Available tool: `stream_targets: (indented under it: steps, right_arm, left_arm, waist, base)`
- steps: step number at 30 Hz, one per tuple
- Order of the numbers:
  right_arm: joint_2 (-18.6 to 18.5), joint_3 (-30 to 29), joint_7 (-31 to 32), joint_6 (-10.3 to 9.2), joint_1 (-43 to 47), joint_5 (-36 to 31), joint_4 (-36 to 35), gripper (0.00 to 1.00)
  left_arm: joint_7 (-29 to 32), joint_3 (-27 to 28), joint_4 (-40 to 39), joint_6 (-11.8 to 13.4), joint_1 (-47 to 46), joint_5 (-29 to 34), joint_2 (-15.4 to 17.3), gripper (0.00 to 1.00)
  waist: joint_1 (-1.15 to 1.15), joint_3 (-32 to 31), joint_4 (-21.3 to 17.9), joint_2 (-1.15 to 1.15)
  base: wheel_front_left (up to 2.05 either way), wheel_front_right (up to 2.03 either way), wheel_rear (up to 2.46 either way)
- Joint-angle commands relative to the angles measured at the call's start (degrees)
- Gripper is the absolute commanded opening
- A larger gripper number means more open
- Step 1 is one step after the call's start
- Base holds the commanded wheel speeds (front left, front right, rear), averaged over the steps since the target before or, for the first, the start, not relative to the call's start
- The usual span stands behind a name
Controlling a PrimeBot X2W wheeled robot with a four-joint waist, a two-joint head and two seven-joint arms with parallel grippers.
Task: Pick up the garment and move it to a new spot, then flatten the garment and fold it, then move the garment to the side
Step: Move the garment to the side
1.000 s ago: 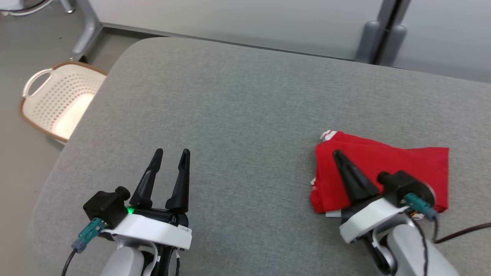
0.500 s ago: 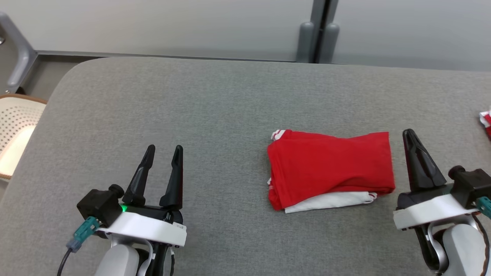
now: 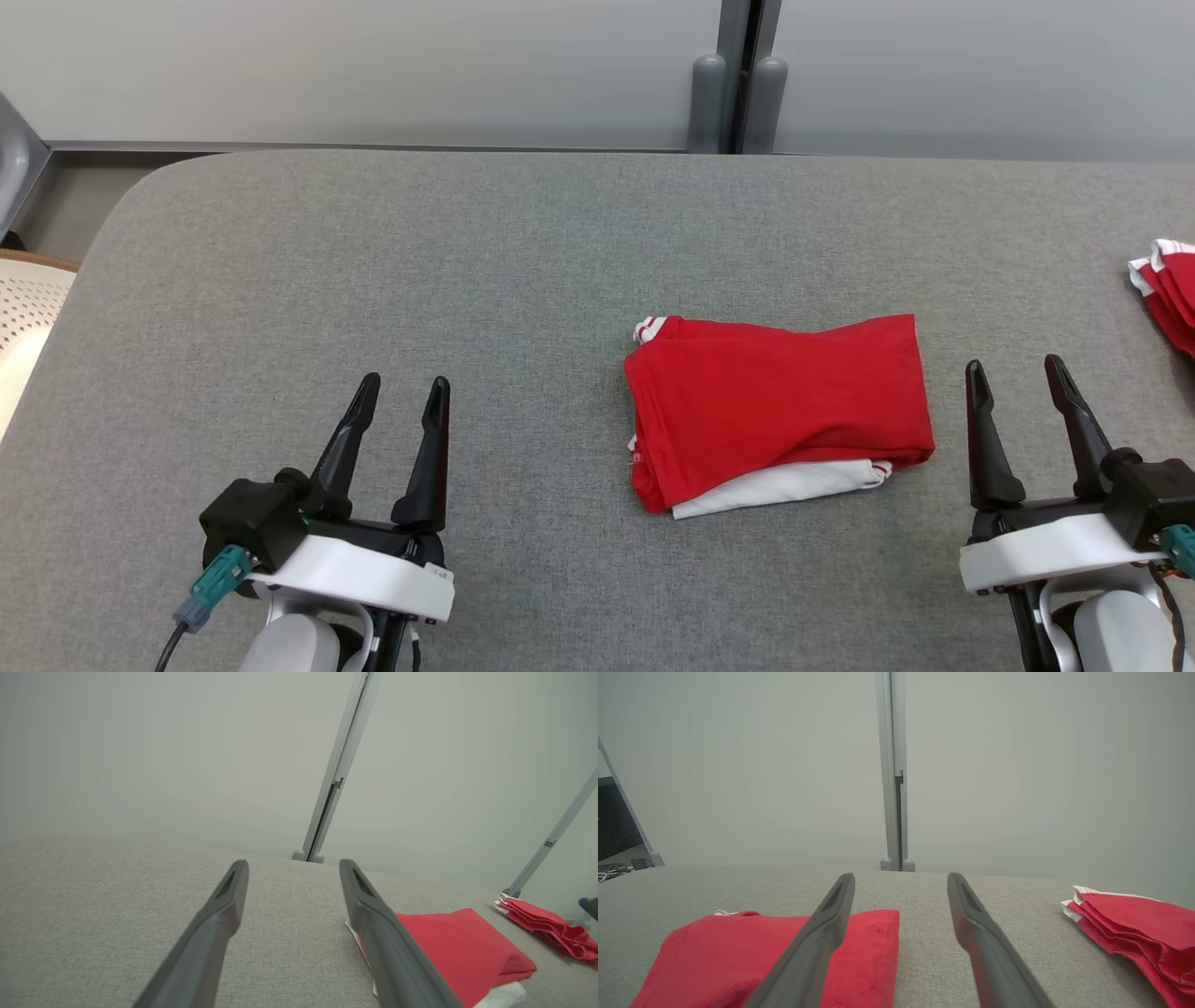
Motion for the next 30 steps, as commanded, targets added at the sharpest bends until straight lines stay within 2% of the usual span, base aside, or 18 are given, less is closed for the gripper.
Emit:
stream_targets:
  steps: [1, 8, 15, 23, 24, 25, 26, 30]
  right_arm:
    - [0.0, -0.3, -0.3, 0.00, -0.2, -0.2, -0.1, 1.00]
    - [0.1, -0.9, 1.6, 0.00, -2.0, 0.9, 5.1, 1.00]
    - [0.6, -0.7, 5.9, 0.00, -6.5, 4.8, 13.0, 1.00]
    - [0.3, 1.1, 6.4, 0.00, -10.2, 7.3, 20.0, 1.00]
    - [0.2, 1.2, 6.3, 0.00, -10.7, 7.3, 20.9, 0.84]
    - [0.1, 1.2, 6.0, 0.00, -11.0, 7.3, 21.7, 0.38]
    - [0.2, 1.3, 5.9, 0.00, -11.2, 7.4, 22.7, 0.00]
    - [-0.4, 2.3, 4.7, -0.01, -12.5, 7.5, 25.2, 0.00]
  left_arm:
    - [-0.1, 0.2, -0.3, 0.0, 0.0, -0.1, 0.2, 1.00]
    - [-0.1, -0.8, -0.7, -0.1, -1.0, -0.7, 0.2, 1.00]
    - [-0.1, -2.6, 0.1, -0.1, -2.3, -1.1, 0.2, 1.00]
    - [-0.1, -3.6, 1.0, -0.1, -4.2, -1.0, 0.2, 1.00]
    - [-0.1, -3.6, 0.9, -0.1, -4.4, -1.0, 0.2, 1.00]
    - [-0.1, -3.7, 0.8, -0.1, -4.6, -1.0, 0.2, 1.00]
    - [-0.1, -3.9, 0.7, -0.1, -4.6, -1.1, 0.2, 1.00]
    - [-0.1, -4.3, 1.2, -0.1, -4.6, -1.5, 0.2, 1.00]
  waist:
    - [0.00, 0.2, 0.2, 0.00]
    - [0.00, 1.4, 1.1, 0.00]
    - [0.00, 4.5, 2.9, 0.00]
    - [0.00, 7.2, 4.8, 0.00]
    - [0.00, 7.4, 4.9, 0.00]
    - [0.00, 7.6, 5.0, 0.00]
    - [0.00, 7.7, 5.0, 0.00]
    - [0.00, 7.2, 4.9, 0.00]
  base:
    - [0.00, 0.00, 0.00]
    - [0.00, 0.00, 0.00]
    - [0.00, 0.00, 0.00]
    - [0.00, 0.00, 0.00]
    - [0.00, 0.00, 0.00]
    - [0.00, 0.00, 0.00]
    - [0.00, 0.00, 0.00]
    - [0.00, 0.00, 0.00]
